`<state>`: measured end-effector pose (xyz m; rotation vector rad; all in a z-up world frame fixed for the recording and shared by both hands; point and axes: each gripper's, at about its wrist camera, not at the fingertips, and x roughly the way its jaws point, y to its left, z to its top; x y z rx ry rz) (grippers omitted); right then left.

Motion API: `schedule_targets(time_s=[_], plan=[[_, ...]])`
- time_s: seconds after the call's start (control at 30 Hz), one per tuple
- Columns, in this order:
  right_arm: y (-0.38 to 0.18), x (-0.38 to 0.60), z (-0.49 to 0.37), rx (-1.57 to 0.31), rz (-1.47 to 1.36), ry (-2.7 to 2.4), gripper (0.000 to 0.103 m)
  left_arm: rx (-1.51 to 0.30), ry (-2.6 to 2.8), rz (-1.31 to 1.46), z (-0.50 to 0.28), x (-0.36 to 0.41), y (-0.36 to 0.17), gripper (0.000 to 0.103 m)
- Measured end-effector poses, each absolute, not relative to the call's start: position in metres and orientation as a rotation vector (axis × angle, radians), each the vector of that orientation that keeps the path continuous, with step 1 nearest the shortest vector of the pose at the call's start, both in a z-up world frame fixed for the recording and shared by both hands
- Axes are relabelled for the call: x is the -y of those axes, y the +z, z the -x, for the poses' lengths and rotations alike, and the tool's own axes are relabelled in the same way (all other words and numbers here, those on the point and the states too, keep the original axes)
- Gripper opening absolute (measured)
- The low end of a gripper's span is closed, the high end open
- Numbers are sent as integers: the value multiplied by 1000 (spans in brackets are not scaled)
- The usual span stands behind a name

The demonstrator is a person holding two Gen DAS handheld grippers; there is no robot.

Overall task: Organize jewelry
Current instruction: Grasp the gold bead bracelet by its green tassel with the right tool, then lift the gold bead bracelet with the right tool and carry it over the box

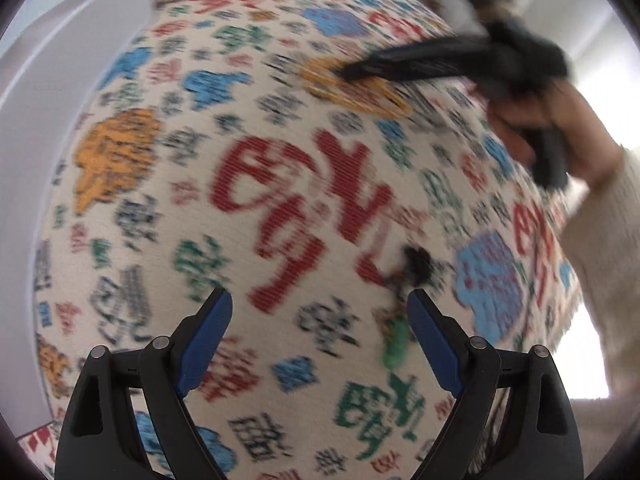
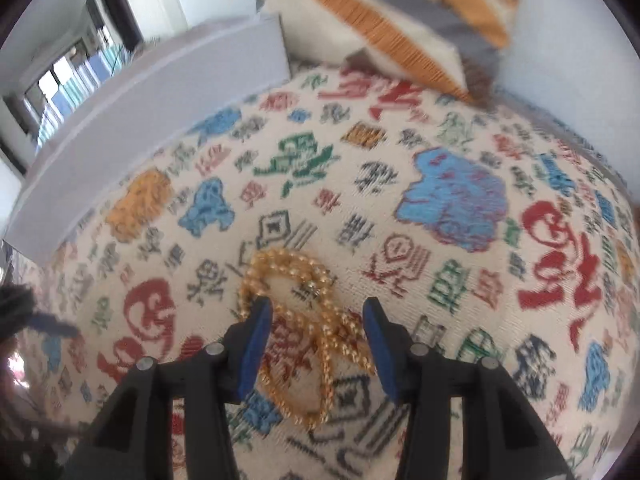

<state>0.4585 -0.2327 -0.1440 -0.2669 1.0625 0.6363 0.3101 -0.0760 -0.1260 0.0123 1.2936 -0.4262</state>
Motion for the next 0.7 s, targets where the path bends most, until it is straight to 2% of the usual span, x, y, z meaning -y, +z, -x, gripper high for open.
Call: schedule_targets(time_s=[0.03,0.1,0.13,0.17,0.3,0.37,0.4,0.43,0.47,0.57,0.7], plan=[[-148,231,-459,-1075,280,620,48,-1294,-443,-28,-307,82,-128,90],[-147,232,-456,-1073,271,589,36,-1296,-461,-72,-304,98,-134,90],[-147,232,-455,-1076,280,565,21,-1296,-463,-86,-304,104,-137,90],[-146,234,-453,-1080,286,534,16,-1295,-462,-99,-306,112,-140,90],[-144,256,-440,-1121,196,490,16,-1269,-431,-135,-313,132,-144,85],[-141,267,-432,-1129,146,482,15,-1248,-413,-175,-312,141,-143,67],[-138,276,-427,-1134,108,483,8,-1234,-407,-196,-311,146,-141,61],[-138,283,-427,-1138,80,486,8,-1223,-413,-203,-310,149,-139,41],[-134,290,-423,-1141,46,490,8,-1224,-422,-196,-311,150,-136,10],[-117,300,-415,-1134,-13,501,8,-1293,-461,-57,-321,139,-132,11],[-87,305,-409,-1107,-82,529,8,-1288,-440,63,-330,110,-111,10]])
